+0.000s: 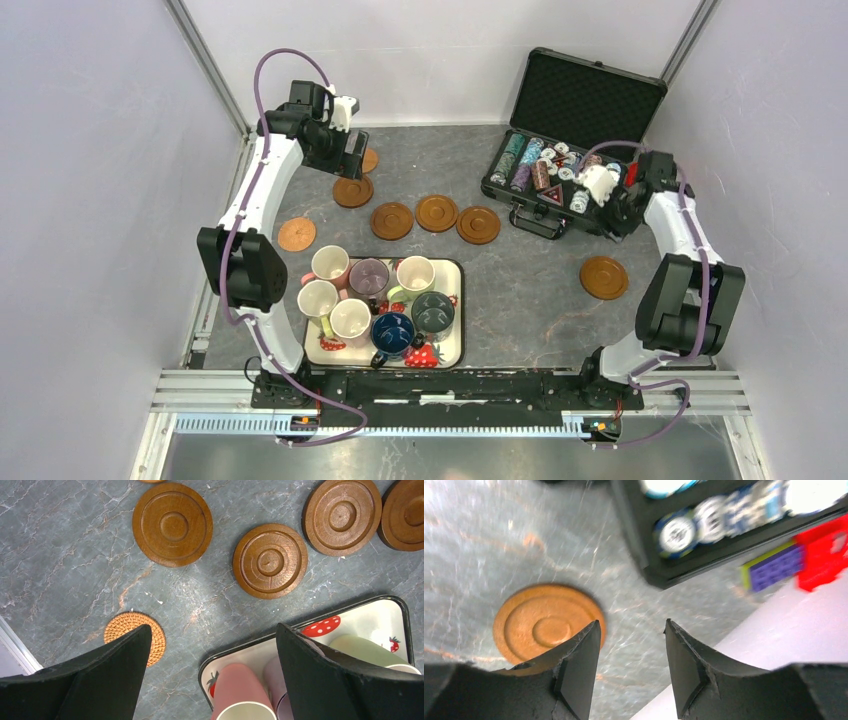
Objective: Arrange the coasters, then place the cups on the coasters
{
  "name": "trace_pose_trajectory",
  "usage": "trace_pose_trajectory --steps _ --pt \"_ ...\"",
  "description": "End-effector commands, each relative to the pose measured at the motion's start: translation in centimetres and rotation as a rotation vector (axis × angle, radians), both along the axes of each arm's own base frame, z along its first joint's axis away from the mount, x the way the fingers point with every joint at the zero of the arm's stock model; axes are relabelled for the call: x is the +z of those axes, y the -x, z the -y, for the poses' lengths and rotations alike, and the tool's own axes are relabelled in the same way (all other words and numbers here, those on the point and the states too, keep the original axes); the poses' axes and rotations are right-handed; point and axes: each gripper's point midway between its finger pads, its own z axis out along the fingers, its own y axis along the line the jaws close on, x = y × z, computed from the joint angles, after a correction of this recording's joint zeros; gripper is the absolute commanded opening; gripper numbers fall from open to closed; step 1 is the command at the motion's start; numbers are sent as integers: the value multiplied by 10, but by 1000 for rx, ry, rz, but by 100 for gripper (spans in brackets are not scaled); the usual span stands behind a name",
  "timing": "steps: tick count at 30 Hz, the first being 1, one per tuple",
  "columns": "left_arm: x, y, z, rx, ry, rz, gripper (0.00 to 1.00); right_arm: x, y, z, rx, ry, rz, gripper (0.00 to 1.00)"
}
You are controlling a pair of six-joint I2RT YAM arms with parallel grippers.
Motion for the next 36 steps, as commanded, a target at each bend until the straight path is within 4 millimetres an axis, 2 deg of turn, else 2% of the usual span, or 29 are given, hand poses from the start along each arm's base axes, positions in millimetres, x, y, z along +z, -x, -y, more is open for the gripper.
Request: trace_pose_trajectory --steps 1,6,9,13,16,21,26,36 --pt "18 -2 6 -12 23 52 100 31 -30 -46 61 -162 82 57" --pt "21 -2 7 15 44 49 100 48 -67 -119 110 -273 187 57" --pt "25 -1 10 15 58 41 100 48 -80 -167 150 -332 213 57" --pt "27 2 6 19 43 41 100 37 -96 -210 176 -345 217 55" --pt "24 5 3 27 26 26 100 26 -107 -234 183 -338 213 54" --pt "25 8 0 34 15 23 100 6 -116 -260 192 -314 194 54" --pt "26 7 -1 37 9 27 100 -11 -119 -274 179 -314 170 55" --pt "26 2 -3 46 -5 35 100 -47 -116 -278 153 -290 104 55"
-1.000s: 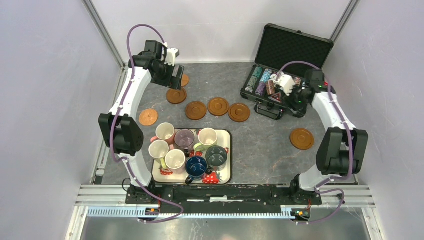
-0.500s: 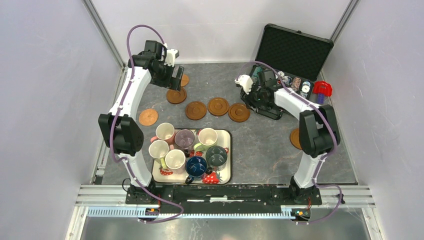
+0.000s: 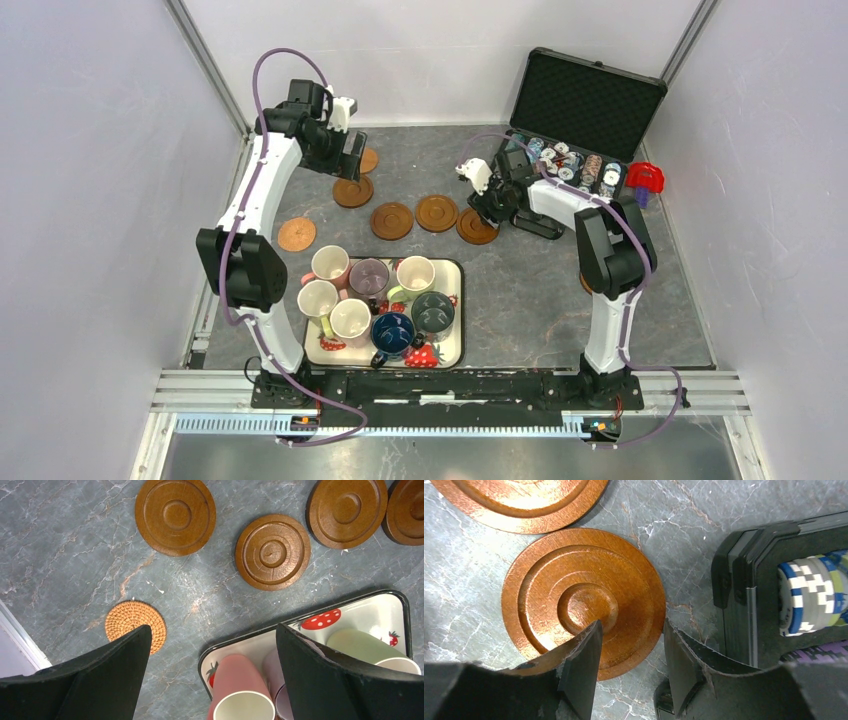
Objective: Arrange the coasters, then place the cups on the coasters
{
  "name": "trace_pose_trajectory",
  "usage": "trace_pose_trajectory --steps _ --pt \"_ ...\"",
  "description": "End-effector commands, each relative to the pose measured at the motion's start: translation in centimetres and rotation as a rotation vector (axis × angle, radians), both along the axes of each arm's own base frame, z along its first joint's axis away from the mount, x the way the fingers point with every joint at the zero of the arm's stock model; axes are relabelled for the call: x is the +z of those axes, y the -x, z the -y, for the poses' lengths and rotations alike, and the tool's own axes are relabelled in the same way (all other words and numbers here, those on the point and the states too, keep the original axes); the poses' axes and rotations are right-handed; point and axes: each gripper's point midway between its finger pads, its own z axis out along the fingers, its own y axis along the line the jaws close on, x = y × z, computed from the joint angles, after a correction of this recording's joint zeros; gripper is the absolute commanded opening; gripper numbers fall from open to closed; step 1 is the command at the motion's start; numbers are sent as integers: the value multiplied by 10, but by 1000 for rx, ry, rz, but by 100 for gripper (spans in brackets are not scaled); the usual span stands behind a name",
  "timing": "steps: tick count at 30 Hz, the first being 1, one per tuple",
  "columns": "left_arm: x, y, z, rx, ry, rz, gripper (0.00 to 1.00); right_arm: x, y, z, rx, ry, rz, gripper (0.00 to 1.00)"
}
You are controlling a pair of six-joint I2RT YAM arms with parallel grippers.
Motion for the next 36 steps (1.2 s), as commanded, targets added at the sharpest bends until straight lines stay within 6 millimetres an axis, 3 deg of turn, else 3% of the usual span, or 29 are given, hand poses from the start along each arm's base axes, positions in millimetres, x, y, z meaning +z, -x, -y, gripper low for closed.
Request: trace_pose_trajectory --steps 1,7,11,17,28,36 --pt "24 -6 1 24 9 67 100 4 -12 -5 -20 -9 28 54" --pt "24 -9 1 15 2 73 100 -5 15 8 12 38 -16 49" --pt "23 -10 4 2 9 70 100 -14 44 21 41 84 -70 44" --pt "19 -10 6 -4 19 58 100 -25 84 51 39 155 -117 40" --pt "9 -13 10 -33 28 42 100 -27 104 127 -60 219 -172 39" --pt "6 -17 15 -51 46 36 100 -33 133 140 -44 231 -216 39"
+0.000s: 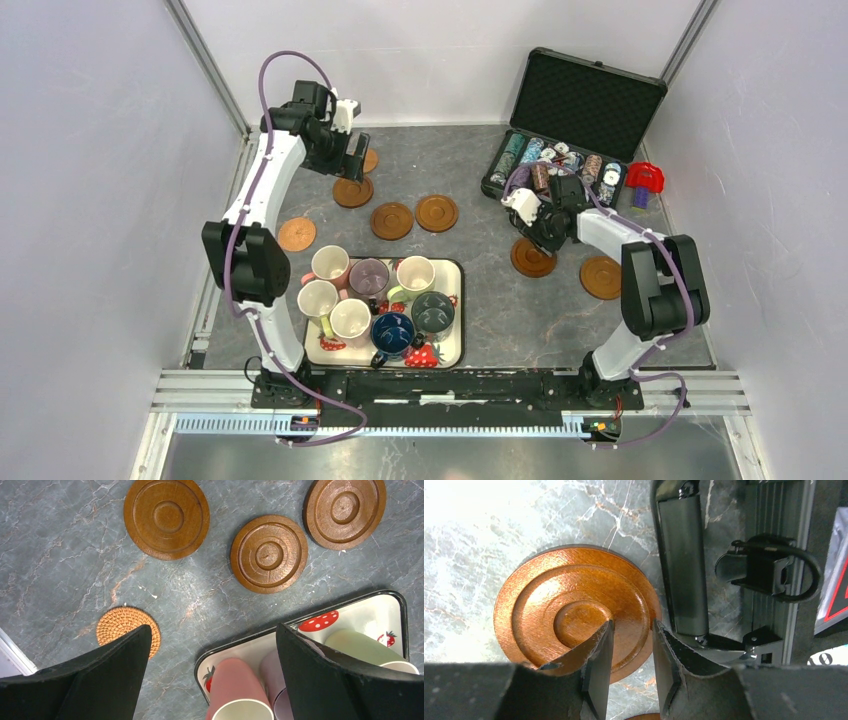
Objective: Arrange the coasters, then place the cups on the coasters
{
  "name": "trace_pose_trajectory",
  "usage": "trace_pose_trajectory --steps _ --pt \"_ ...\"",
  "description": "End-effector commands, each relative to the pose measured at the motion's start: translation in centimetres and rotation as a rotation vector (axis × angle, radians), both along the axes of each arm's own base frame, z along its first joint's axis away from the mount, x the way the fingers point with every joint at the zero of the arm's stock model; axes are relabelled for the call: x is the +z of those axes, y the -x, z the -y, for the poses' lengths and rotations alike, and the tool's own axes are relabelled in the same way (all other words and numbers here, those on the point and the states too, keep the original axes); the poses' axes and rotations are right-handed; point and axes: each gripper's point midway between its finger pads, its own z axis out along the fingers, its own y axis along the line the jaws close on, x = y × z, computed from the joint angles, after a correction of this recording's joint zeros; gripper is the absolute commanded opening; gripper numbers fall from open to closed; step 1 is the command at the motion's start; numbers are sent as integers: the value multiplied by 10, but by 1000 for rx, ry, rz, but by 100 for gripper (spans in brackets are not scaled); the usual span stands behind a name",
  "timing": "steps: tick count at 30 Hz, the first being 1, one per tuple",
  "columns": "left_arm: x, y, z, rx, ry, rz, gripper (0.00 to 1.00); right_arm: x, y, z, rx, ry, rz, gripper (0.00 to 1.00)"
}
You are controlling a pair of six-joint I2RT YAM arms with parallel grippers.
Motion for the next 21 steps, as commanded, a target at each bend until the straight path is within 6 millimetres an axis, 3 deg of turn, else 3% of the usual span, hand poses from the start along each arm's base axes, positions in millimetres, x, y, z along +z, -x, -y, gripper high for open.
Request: trace_pose_trajectory --steps 1,15,21 --pt "15 -11 12 -43 36 56 100 -24 52 18 -4 58 -167 39" --pt "12 -13 15 -75 38 55 100 -18 55 29 -11 80 -172 42" --pt "13 -10 15 -82 35 58 100 28 16 11 -25 -20 -51 53"
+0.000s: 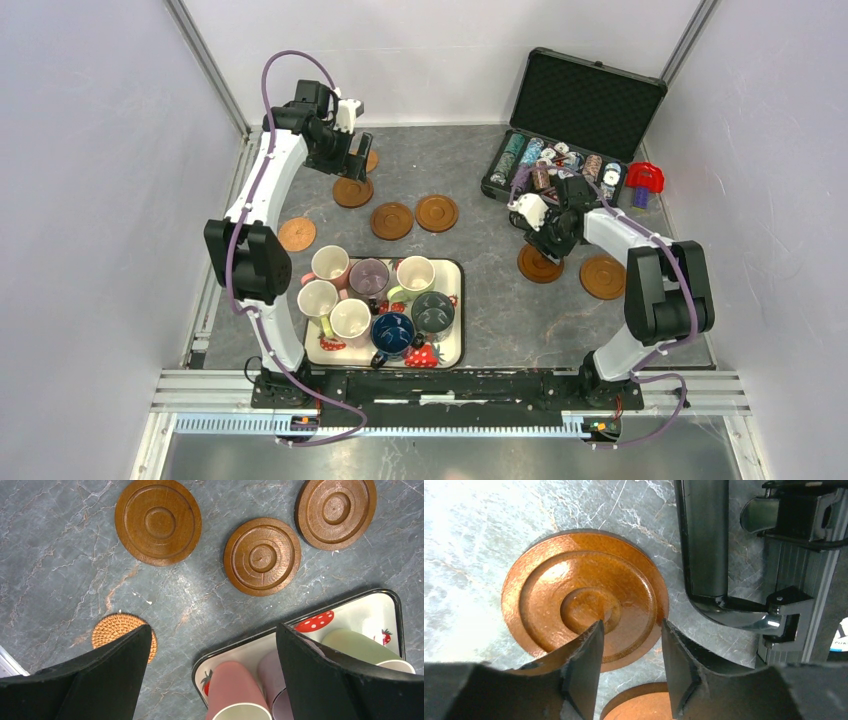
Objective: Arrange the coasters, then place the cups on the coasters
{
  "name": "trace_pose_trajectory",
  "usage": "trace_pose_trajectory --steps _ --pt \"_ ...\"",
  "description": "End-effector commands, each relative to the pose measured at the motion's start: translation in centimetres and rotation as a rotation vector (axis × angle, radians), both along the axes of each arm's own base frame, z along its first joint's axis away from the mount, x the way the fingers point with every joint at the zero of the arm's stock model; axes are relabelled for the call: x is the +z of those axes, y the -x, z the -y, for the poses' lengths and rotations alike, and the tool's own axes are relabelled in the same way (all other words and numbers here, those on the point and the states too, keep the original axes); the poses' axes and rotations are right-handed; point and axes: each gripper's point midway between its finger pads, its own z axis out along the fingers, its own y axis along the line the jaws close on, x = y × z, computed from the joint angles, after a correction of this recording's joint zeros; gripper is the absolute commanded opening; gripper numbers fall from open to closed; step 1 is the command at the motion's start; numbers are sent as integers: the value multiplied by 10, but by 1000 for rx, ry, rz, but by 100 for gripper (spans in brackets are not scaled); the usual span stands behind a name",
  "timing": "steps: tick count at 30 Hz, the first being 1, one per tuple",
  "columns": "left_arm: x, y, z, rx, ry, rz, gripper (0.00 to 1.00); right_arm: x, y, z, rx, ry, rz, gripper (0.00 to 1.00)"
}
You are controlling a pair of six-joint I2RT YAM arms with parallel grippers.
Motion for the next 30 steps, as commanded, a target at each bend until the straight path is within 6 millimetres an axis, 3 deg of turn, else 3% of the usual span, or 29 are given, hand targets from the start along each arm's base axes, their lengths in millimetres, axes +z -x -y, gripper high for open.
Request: trace_pose_trajectory --steps 1,6,14,21,24,30 --pt "17 -7 7 -53 17 65 100 36 -14 -14 -31 -97 23 54" --pt "13 -4 4 -52 9 56 100 69 -46 -57 3 -265 128 59" --pt "15 -2 -5 -21 28 50 100 90 -113 -162 27 -404 250 60" --pt "14 6 -16 3 -8 40 100 83 -149 -232 24 -462 287 68" --pt "12 10 -22 9 -26 35 100 73 -158 -247 34 -449 299 71" --pt "12 13 -25 17 -40 32 100 48 -163 -260 45 -431 265 70"
